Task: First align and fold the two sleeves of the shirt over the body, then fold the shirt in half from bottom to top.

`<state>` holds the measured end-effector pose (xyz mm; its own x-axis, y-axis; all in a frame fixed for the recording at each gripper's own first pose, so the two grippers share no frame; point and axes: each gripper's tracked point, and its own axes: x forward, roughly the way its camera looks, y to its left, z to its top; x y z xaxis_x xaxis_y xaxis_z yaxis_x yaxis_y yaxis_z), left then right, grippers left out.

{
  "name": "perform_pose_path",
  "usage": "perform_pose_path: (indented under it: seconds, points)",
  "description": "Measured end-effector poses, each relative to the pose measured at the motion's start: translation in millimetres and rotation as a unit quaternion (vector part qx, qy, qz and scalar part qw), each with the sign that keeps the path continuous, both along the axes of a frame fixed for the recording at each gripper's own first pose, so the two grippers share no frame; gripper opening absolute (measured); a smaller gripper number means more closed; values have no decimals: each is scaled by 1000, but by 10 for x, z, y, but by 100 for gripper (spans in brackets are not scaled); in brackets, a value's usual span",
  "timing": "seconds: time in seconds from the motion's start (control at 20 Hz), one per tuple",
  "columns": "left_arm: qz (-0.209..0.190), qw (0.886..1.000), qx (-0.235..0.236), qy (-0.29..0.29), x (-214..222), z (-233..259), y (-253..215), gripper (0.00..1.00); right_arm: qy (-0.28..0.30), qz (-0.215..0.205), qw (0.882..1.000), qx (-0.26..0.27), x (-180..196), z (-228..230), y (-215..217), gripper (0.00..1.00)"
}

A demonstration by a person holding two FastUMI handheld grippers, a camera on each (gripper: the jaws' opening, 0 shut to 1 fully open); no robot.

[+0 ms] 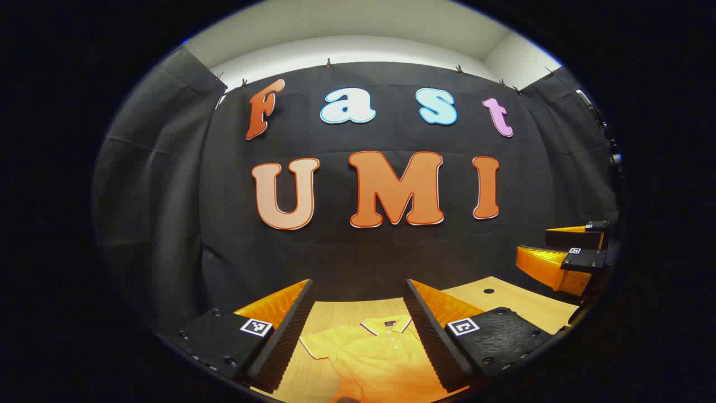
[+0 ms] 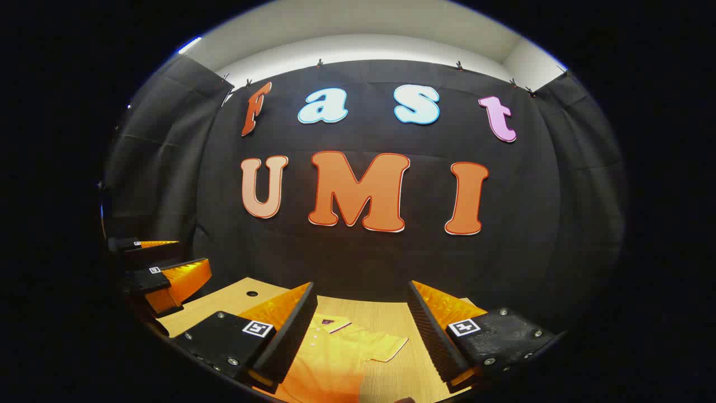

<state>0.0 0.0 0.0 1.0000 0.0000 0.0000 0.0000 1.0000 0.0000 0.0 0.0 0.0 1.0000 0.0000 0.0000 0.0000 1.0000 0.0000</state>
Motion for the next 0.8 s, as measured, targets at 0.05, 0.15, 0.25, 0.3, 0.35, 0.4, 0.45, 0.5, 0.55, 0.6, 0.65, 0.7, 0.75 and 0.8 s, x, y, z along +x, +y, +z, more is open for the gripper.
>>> perform_pose_path:
  seconds: [0.05,0.15,0.25,0.3,0.35,0.4,0.45,0.5,0.55,0.6,0.65,0.7,0.75,0.8]
  points:
    - [-1,1000,0,1,-5,-4,-34,98,-1,0,1000,2,-6,-6,-6,98]
    - [0,1000,-1,1,-15,-45,-88,98,-1,-9,1000,6,-26,-24,-72,98]
    - [-7,1000,-3,-2,-28,-24,-156,98,-3,-5,1000,15,-44,-13,-73,98]
    - [-7,1000,-1,0,-23,-29,-156,98,-4,-4,1000,17,-49,-17,-89,98]
    - [-6,1000,0,2,-26,-47,-146,98,-4,-7,1000,17,-49,-25,-113,98]
    - [-6,1000,0,4,-27,-55,-150,98,-1,-7,1000,17,-46,-33,-123,98]
    - [-4,1000,0,7,-31,-81,-142,98,1,-8,1000,16,-56,-49,-125,98]
    - [-2,1000,-1,8,-39,-87,-128,98,3,-8,1000,15,-59,-61,-116,98]
    - [2,1000,-8,6,-44,-83,-113,98,4,-9,1000,16,-63,-75,-113,98]
    - [3,1000,-20,4,-41,-75,-108,98,2,-8,1000,18,-68,-85,-98,98]
    - [0,1000,-25,8,-44,-96,-137,98,2,-5,1000,20,-61,-82,-70,98]
    - [1,1000,-24,12,-47,-139,-143,98,3,-2,1000,19,-51,-86,-41,98]
    - [3,1000,-20,10,-59,-138,-113,98,2,1,1000,17,-52,-92,-20,98]
    - [7,1000,-15,9,-72,-124,-66,98,5,2,1000,17,-34,-103,-3,98]
